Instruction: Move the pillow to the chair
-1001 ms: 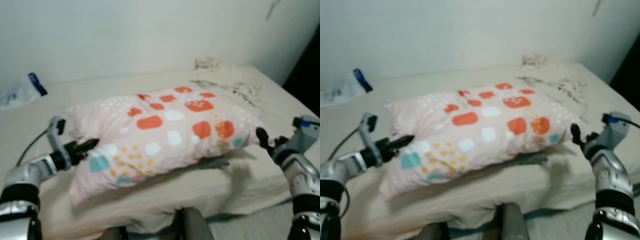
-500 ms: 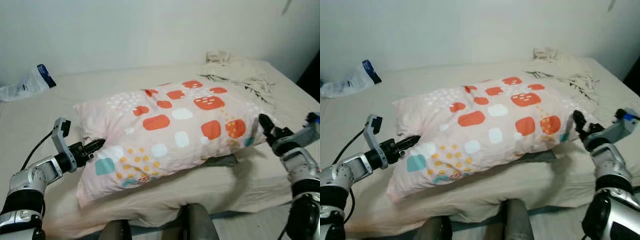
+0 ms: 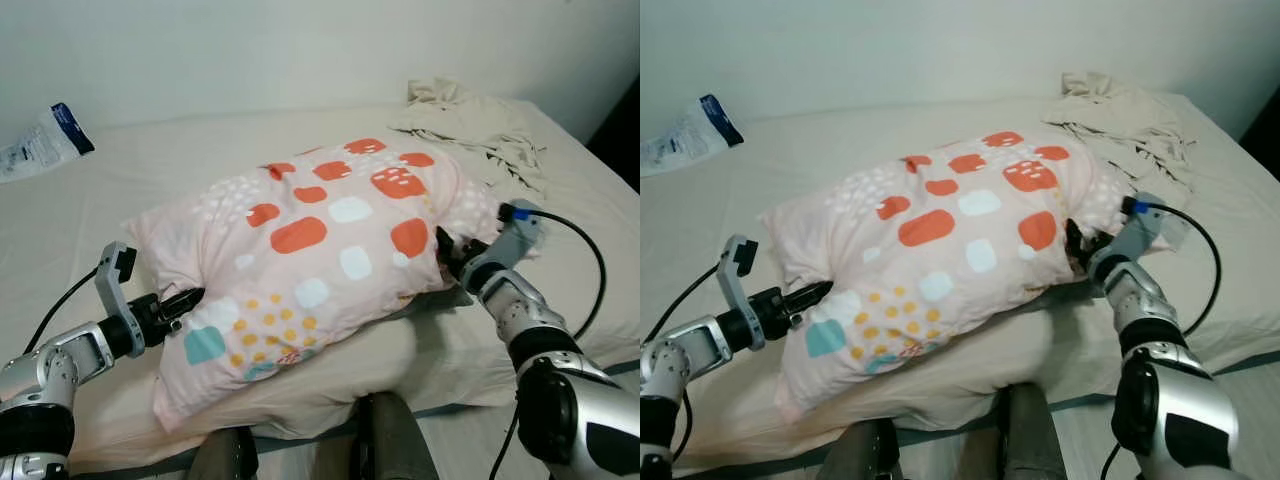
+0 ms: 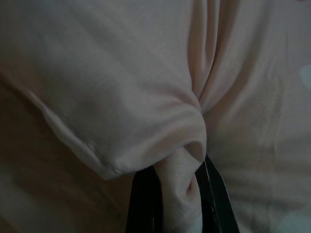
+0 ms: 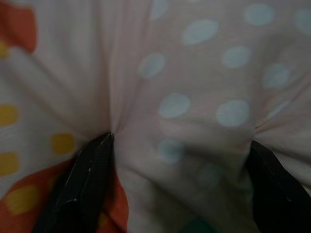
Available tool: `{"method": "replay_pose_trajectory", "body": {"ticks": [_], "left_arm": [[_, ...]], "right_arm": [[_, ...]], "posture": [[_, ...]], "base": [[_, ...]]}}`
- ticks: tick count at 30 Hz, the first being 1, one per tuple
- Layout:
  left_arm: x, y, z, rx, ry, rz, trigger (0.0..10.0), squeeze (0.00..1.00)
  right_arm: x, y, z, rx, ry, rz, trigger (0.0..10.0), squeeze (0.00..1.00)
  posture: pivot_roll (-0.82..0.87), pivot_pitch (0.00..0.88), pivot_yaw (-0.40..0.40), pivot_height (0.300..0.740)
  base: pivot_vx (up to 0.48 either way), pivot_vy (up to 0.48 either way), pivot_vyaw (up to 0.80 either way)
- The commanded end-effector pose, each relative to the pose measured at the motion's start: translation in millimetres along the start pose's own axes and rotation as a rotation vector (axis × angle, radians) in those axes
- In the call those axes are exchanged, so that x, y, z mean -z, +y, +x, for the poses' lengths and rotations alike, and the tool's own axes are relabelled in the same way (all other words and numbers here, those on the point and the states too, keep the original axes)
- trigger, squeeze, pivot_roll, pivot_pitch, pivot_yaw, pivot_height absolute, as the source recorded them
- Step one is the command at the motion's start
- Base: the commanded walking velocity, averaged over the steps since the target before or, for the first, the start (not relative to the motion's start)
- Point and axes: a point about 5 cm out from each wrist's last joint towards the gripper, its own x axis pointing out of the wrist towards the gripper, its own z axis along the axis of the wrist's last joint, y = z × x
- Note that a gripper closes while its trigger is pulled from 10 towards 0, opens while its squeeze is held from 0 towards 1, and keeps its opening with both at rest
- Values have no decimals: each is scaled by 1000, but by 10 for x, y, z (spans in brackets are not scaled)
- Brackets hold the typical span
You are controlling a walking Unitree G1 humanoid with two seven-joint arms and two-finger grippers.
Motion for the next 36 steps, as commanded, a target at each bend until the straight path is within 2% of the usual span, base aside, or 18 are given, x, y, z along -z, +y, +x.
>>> {"method": "replay_pose_trajectory", "body": {"ticks": [1, 2, 3, 5, 7, 8, 10, 14, 15, 17, 18, 21, 25, 27, 30, 33, 35, 36], "left_arm": [[171, -77, 86, 29, 48, -36, 0, 0], [171, -77, 86, 29, 48, -36, 0, 0], [198, -100, 105, 37, 51, -39, 0, 0], [231, -131, 124, 44, 57, -43, 0, 0], [287, -187, 162, 51, 61, -48, 0, 0], [287, -187, 162, 51, 61, -48, 0, 0], [347, -235, 205, 51, 58, -55, 0, 0], [473, -302, 279, 25, 60, -10, 0, 0], [497, -357, 323, 15, 21, 15, 0, 0], [514, -410, 356, 7, -10, 20, 0, 0], [545, -527, 403, 18, -48, 2, 0, 0], [567, -671, 437, 54, -65, -32, 0, 0], [576, -771, 466, 68, -73, -35, 0, 0], [563, -807, 477, 68, -85, -21, 0, 0], [466, -910, 532, 60, -160, 13, 0, 0], [298, -1052, 614, 72, -251, 27, 0, 0], [117, -1150, 703, 49, -339, 42, 0, 0], [117, -1150, 703, 49, -339, 42, 0, 0]], "right_arm": [[325, 232, 60, -31, 146, -72, 10000, 0], [325, 232, 60, -31, 146, -72, 10000, 0], [324, 262, 72, -22, 139, -81, 0, 0], [315, 302, 89, -19, 125, -88, 0, 0], [319, 335, 94, -25, 106, -167, 0, 0], [319, 335, 94, -25, 106, -167, 0, 0], [342, 322, 82, 5, 82, -233, 0, 0], [415, 276, 36, 58, 37, -308, 0, 0], [451, 273, 11, 66, 15, -328, 0, 0], [474, 277, -11, 69, -9, -339, 0, 0], [483, 300, -53, 77, -67, -321, 0, 0], [462, 339, -105, 80, -125, -309, 0, 0], [474, 328, -162, 93, -144, -371, 0, 0], [471, 322, -189, 93, -156, -381, 0, 0], [353, 345, -266, 79, -230, -394, 0, 0], [119, 465, -324, 44, -335, -435, 0, 0], [-112, 675, -361, -15, -446, -520, 0, 0], [-112, 675, -361, -15, -446, -520, 0, 0]], "posture": [[-3, 281, -26, 607], [-3, 281, -26, 607], [-6, 276, -27, 607], [-11, 272, -30, 607], [-16, 263, -31, 607], [-16, 263, -31, 607], [-21, 255, -33, 607], [-24, 228, -31, 607], [-24, 219, -30, 607], [-24, 216, -30, 607], [-28, 201, -28, 607], [-33, 181, -23, 607], [-33, 157, -21, 607], [-33, 147, -20, 607], [-24, 131, -25, 607], [-15, 114, -35, 607], [-12, 105, -36, 607], [-12, 105, -36, 607]], "base": [[0, 0, 0], [0, 0, 0], [0, 0, 0], [0, 0, 0], [0, 0, 0], [0, 0, 0], [0, 0, 0], [0, 0, 0], [0, 0, 0], [0, 0, 0], [0, 0, 0], [0, 0, 0], [0, 0, 0], [0, 0, 0], [0, 0, 0], [0, 0, 0], [0, 0, 0], [0, 0, 0]]}}
